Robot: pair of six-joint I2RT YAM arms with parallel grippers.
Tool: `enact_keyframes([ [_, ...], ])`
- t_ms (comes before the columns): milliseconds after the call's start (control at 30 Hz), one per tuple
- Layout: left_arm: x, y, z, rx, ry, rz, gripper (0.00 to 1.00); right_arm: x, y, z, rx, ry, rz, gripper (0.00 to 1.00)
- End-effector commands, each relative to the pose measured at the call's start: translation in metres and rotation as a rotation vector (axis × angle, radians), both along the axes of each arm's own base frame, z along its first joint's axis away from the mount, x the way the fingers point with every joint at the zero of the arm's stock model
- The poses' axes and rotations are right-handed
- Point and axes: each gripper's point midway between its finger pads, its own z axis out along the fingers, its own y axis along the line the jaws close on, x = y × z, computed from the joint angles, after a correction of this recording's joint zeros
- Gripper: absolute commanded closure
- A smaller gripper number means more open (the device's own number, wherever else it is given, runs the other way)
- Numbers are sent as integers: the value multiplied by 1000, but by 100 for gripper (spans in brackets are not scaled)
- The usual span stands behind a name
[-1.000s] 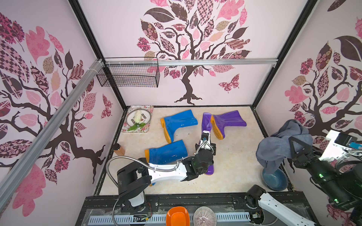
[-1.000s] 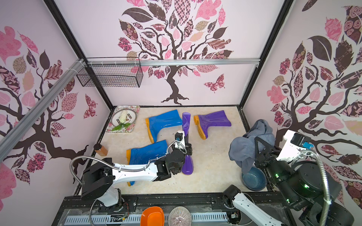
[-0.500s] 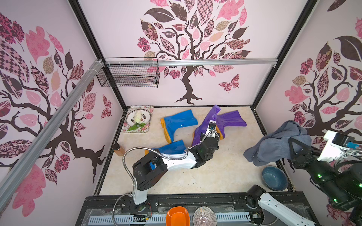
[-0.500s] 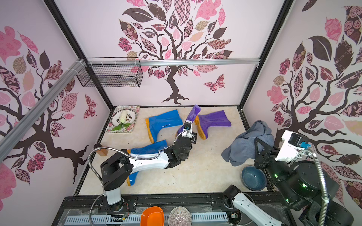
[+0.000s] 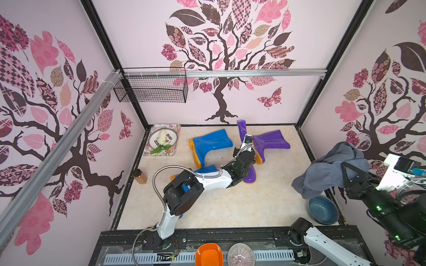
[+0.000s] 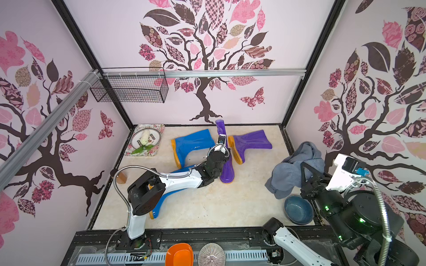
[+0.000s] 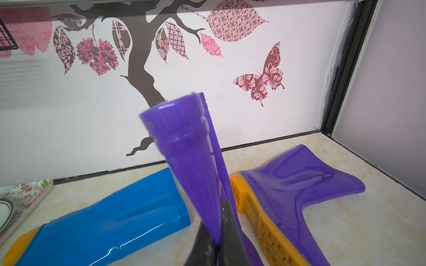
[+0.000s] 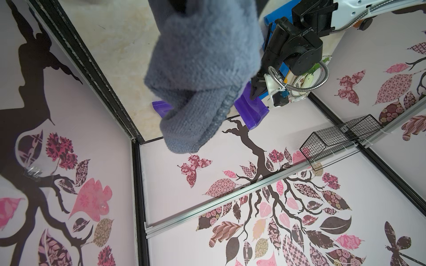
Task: Wipe the rubber boots with a cloth
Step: Place the rubber boot at the center of the board.
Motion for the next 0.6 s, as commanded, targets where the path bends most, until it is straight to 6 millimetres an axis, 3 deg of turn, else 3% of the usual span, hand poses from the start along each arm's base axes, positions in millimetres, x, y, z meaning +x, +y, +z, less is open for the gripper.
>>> enact_keyframes([
  [0,13,-4,50,-106,-104,15,100,4,-1,3,-14,-13,-18,100],
  [133,20,-14,36,-92,-91,10,100,6,1,-1,-17,-6,-17,100],
  [567,41,-21,30,-69,-107,2,100,12,7,-11,-24,6,-6,100],
])
